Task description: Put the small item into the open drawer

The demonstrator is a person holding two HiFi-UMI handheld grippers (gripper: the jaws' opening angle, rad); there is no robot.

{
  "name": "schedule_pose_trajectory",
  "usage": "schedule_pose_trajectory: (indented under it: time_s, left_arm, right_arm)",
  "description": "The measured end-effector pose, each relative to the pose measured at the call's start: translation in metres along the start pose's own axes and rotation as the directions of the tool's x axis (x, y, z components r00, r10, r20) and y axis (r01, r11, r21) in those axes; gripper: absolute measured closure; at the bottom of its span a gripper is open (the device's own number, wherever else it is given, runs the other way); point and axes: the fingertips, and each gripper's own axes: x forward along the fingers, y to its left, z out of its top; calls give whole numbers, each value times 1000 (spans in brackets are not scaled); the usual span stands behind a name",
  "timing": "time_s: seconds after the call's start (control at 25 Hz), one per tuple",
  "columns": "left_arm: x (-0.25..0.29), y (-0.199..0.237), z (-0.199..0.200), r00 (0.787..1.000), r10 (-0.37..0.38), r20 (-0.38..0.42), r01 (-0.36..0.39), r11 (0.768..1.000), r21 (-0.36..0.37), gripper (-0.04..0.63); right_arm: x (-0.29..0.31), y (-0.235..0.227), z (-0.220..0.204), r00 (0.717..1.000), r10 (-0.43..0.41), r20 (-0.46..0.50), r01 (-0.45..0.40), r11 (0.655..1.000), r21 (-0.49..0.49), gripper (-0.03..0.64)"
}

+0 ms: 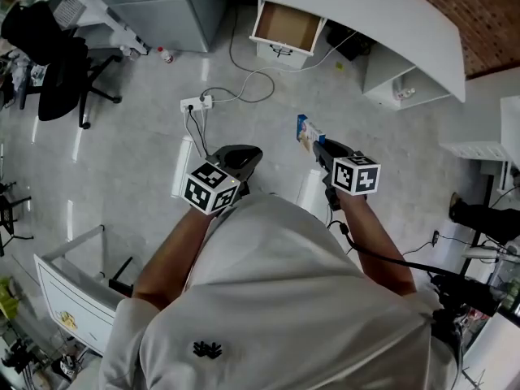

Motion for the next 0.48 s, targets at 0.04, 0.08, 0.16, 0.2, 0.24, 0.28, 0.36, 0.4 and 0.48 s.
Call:
schedule_pose_trajectory:
  time_s: [0.04, 0.08, 0.16, 0.2, 0.24, 0.28, 0.36, 0.4, 0.48]
  left_arm:
    - [-2, 15, 8, 1000, -12, -7, 12, 1000, 9, 560]
    - [-5, 30, 15, 1000, -22, -11, 22, 1000, 18, 560]
    - [-10, 64, 28, 999, -36, -15, 36, 999, 29, 560]
    - [-13, 81, 34, 999, -42, -17, 42, 999, 30, 560]
    - [-17, 98, 38, 999, -49, -18, 50, 998, 26, 560]
    - [-22, 114, 42, 998, -59, -19, 60, 998, 20, 560]
    - [-31, 141, 48, 996, -82, -21, 82, 996, 15, 560]
    - [-35, 154, 50, 996, -91, -24, 91, 996, 20, 560]
    - [-41, 179, 53, 995, -97, -33, 98, 995, 32, 560]
  right_arm:
    - [10, 3, 11, 1000, -11, 5, 11, 1000, 9, 508]
    - [20, 6, 23, 1000, -21, 9, 21, 1000, 16, 508]
    - [45, 11, 46, 999, -41, 19, 40, 999, 33, 508]
    - [58, 13, 57, 998, -55, 23, 54, 998, 46, 508]
    - [72, 16, 66, 997, -68, 27, 67, 996, 60, 508]
    - [85, 19, 75, 996, -80, 31, 78, 994, 73, 508]
    - [109, 24, 95, 994, -99, 40, 94, 990, 100, 508]
    - [120, 26, 104, 993, -106, 46, 101, 989, 113, 508]
    - [139, 26, 120, 990, -125, 61, 116, 984, 135, 508]
